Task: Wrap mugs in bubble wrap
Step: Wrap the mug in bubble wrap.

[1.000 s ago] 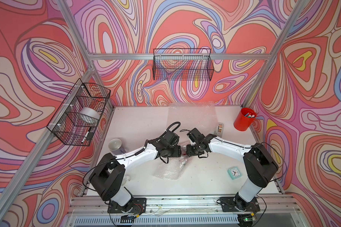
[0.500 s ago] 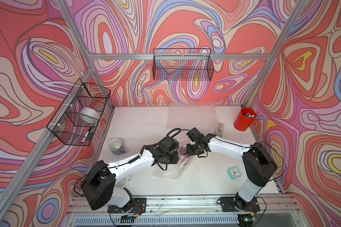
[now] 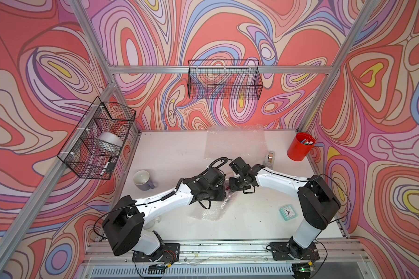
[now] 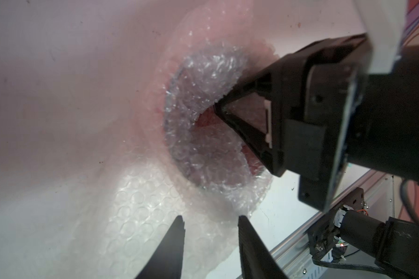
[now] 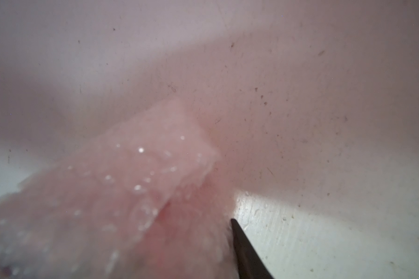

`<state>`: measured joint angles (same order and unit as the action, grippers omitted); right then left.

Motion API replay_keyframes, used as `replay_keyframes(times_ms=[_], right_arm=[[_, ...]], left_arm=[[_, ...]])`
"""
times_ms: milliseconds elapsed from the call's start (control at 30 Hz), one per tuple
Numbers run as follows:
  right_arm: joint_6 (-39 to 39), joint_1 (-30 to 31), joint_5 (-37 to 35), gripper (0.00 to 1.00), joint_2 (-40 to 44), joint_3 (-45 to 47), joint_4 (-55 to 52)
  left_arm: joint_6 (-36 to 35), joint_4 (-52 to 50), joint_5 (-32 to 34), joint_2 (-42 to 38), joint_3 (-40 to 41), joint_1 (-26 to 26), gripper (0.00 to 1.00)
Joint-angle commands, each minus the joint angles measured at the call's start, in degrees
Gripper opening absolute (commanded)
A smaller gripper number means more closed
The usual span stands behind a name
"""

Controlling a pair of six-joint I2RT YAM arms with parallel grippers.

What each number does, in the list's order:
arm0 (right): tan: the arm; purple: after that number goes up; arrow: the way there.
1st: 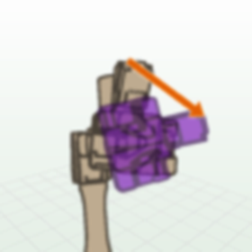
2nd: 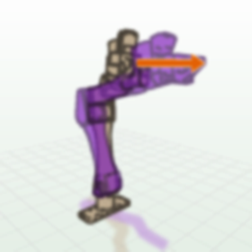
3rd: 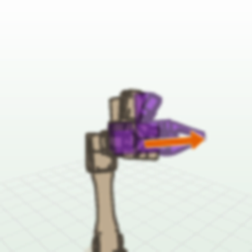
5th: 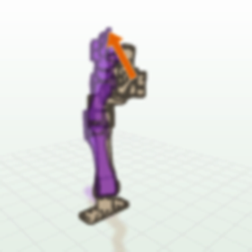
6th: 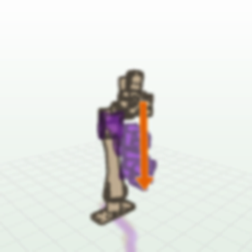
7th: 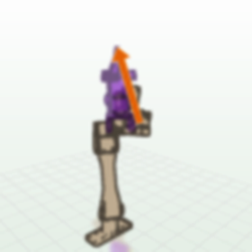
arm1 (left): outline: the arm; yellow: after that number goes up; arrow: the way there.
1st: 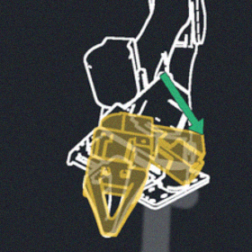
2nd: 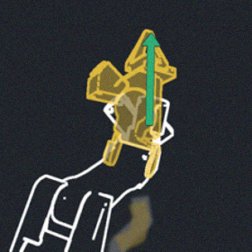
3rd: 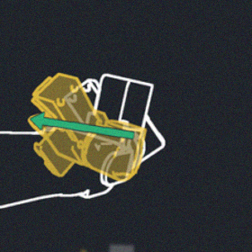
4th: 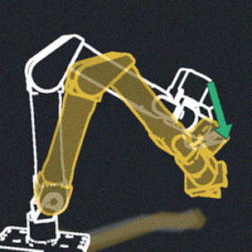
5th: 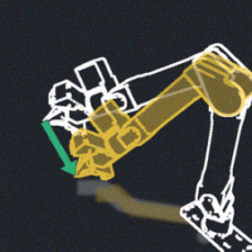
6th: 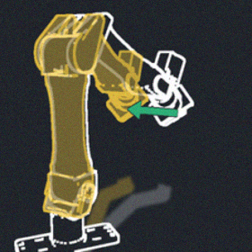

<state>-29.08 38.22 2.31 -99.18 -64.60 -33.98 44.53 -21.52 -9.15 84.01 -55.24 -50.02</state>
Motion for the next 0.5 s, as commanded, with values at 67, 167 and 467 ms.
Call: replay_keyframes(times_ms=[67,167,467], right_arm=[[-0.5,-0.3,-1.7,0.39,-1.3,0.9,0.6],[-0.5,-0.3,-1.9,0.39,-1.0,1.0,0.9],[-0.4,-0.3,-2.1,0.39,-0.9,1.0,0.9]], left_arm=[[2.4,1.6,-0.2,3.2,-0.3,-3.0,0.40],[3.3,1.6,0.1,3.4,0.1,-4.7,0.39],[6.6,3.6,1.2,-6.7,8.0,-9.1,0.38]])
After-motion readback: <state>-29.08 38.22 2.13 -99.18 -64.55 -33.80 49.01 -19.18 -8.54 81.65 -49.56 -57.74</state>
